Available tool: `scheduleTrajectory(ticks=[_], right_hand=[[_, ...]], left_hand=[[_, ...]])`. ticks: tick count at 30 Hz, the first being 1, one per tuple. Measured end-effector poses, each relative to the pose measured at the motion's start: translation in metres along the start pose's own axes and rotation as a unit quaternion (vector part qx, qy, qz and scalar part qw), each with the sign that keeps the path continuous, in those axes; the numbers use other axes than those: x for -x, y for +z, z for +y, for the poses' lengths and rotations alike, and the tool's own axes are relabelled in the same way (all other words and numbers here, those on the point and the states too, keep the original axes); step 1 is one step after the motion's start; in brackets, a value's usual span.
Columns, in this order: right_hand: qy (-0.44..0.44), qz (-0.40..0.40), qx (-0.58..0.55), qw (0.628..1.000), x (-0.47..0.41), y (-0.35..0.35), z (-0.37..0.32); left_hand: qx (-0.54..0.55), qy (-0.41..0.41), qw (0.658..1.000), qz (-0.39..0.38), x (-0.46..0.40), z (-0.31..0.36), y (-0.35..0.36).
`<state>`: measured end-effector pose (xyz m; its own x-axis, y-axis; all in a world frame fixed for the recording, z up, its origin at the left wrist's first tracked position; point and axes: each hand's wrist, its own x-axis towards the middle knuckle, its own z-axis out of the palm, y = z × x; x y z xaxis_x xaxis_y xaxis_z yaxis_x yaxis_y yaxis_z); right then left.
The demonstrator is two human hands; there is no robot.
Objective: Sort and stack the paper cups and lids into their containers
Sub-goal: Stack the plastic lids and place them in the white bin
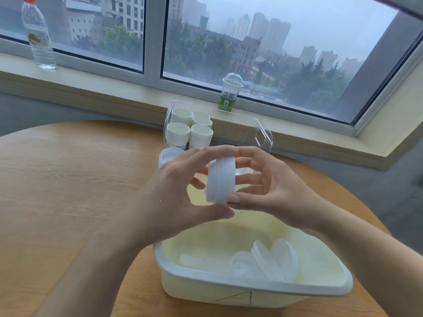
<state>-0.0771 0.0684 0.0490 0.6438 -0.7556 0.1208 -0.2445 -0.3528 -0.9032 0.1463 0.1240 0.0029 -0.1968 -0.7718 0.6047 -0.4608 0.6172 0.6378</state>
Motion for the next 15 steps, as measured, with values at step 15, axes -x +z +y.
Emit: scheduleTrajectory(ticks=[15], right_hand=[[0.156,-0.254,0.457,0.838,0.022,-0.02,0.018]], left_hand=[[-0.016,-0.025,1.0,0.006,0.001,-0.006,-0.001]])
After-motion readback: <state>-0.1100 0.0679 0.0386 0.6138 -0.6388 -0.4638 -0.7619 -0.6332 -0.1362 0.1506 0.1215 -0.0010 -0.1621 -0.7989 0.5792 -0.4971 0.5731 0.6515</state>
